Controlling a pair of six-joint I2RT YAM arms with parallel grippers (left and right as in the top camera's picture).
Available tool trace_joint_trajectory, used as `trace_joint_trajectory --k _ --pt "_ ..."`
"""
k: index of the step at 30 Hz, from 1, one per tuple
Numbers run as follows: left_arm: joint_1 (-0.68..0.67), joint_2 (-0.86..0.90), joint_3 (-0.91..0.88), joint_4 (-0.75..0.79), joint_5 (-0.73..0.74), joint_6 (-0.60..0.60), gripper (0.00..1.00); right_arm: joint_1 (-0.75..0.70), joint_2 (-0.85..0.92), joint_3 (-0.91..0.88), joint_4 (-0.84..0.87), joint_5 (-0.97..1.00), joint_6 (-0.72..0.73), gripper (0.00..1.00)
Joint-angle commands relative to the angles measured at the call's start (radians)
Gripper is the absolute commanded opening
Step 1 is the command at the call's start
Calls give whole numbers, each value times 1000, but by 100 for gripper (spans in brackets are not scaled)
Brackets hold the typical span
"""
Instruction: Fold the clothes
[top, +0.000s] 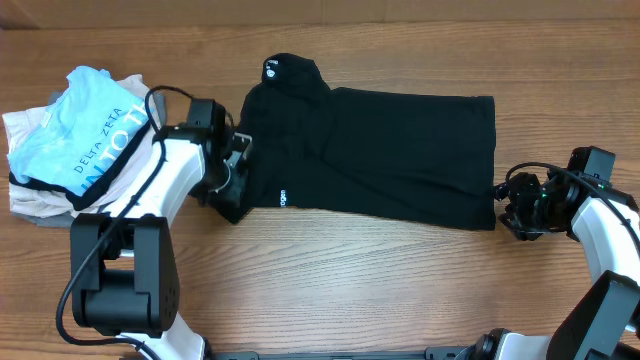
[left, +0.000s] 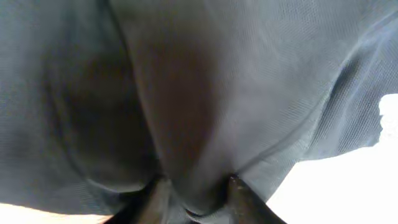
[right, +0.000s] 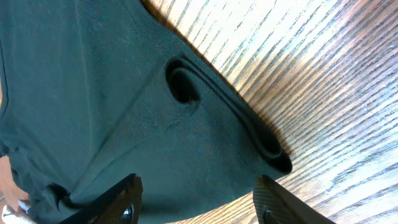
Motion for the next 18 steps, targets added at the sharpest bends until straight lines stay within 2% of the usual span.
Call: trace_joint_trajectory --k 1,2,10,18 --pt "6 6 0 6 37 -2 8 5 2 24 3 5 -5 61" --pt "6 6 14 -12 37 -2 4 5 2 24 3 5 -5 61" --pt "6 3 188 -119 -75 25 4 5 2 24 2 5 -5 62" --pt "6 7 232 -34 -68 103 8 5 2 24 5 6 -5 61"
